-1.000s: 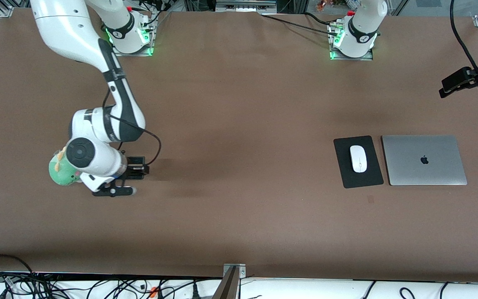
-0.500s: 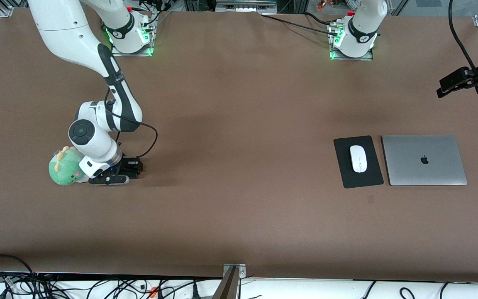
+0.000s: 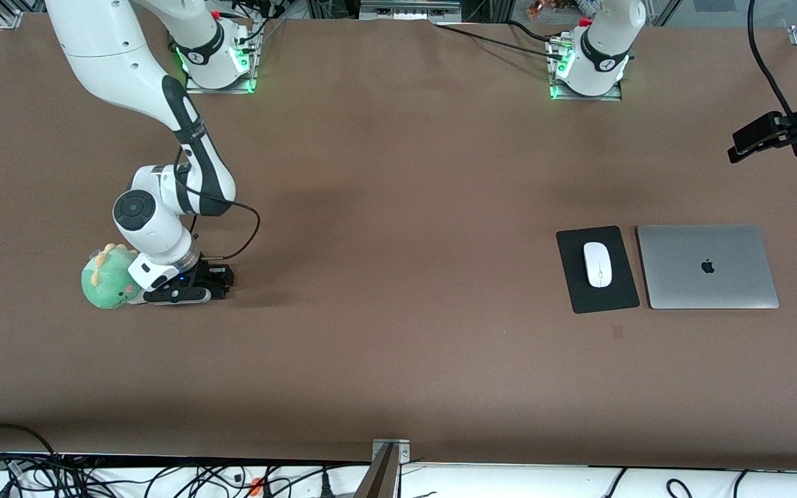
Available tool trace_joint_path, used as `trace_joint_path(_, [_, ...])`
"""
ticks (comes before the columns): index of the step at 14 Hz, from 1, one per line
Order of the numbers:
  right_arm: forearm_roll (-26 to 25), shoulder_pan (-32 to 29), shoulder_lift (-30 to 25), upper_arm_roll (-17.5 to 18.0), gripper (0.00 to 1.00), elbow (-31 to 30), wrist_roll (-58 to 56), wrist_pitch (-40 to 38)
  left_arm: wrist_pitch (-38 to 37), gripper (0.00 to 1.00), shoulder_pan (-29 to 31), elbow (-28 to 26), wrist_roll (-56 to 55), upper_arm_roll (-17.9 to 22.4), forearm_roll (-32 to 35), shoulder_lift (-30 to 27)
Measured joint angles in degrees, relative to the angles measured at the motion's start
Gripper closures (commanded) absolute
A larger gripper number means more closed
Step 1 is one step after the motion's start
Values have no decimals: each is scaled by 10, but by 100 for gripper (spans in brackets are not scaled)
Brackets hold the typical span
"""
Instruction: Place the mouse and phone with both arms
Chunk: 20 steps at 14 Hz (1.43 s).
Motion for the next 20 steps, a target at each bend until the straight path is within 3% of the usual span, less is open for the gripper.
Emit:
trace_joint_path(3, [0, 0, -3, 2, 0, 2, -1, -2, 0, 0, 0, 0, 0, 0, 0, 0])
trace_joint_path(5, [0, 0, -7, 2, 0, 17, -1, -45, 0, 0, 0, 0, 0, 0, 0, 0])
trace_joint_path(10, [46, -14, -33, -1, 0, 145, -12, -277, 0, 0, -1, 0, 0, -1, 0, 0])
trace_joint_path(13, [52, -35, -50, -2, 0, 197, -30, -363, 0, 0, -1, 0, 0, -1, 0, 0])
trace_joint_path(20, [48, -45, -181, -40, 0, 214, -38, -515, 0, 0, -1, -1, 0, -1, 0, 0])
